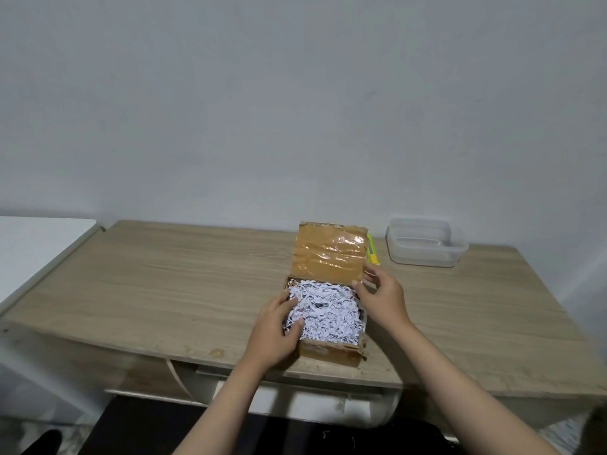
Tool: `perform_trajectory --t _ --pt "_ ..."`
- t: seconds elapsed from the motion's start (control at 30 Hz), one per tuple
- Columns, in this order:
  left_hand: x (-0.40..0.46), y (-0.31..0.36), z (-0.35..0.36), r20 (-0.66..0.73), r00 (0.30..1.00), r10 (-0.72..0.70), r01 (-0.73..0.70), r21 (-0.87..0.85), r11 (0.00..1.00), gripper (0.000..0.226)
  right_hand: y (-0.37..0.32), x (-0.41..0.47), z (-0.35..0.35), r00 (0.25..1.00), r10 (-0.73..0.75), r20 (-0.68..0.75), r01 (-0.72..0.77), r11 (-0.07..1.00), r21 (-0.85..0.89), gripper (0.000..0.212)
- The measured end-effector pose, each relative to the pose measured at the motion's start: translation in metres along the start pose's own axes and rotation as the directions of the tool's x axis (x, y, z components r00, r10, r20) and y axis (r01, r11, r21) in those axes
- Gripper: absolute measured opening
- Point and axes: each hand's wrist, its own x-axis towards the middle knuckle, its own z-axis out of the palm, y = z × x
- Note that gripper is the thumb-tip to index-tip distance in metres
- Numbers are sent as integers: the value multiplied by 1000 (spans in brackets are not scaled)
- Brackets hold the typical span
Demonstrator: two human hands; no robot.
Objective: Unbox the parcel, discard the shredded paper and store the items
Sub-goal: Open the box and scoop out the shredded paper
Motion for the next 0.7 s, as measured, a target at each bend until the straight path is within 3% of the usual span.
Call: perform_trajectory --t 0.13,0.33,0.47,0.53,0.63,0.7 --pt "-4 -1 10 -23 999 24 -24 22 999 65 9 11 7 990 42 -134 -51 996 -68 26" --pt "-3 -5 11 -53 998 43 -43 9 999 64 4 12 7 994 56 -95 -66 992 -108 20" --pt "0 1 3 20 1000 -12 7 225 974 70 -5 -7 10 995 -5 97 25 979 -204 30" --pt "4 10 -2 -36 999 32 -21 275 961 71 -7 -15 15 984 15 179 40 953 -300 40" --pt "18 16 -4 -77 984 161 -153 104 983 62 -11 -20 23 950 85 301 60 895 -442 66" --pt "32 20 -6 82 980 179 -175 -47 983 69 -15 -17 27 895 167 413 66 867 -494 90"
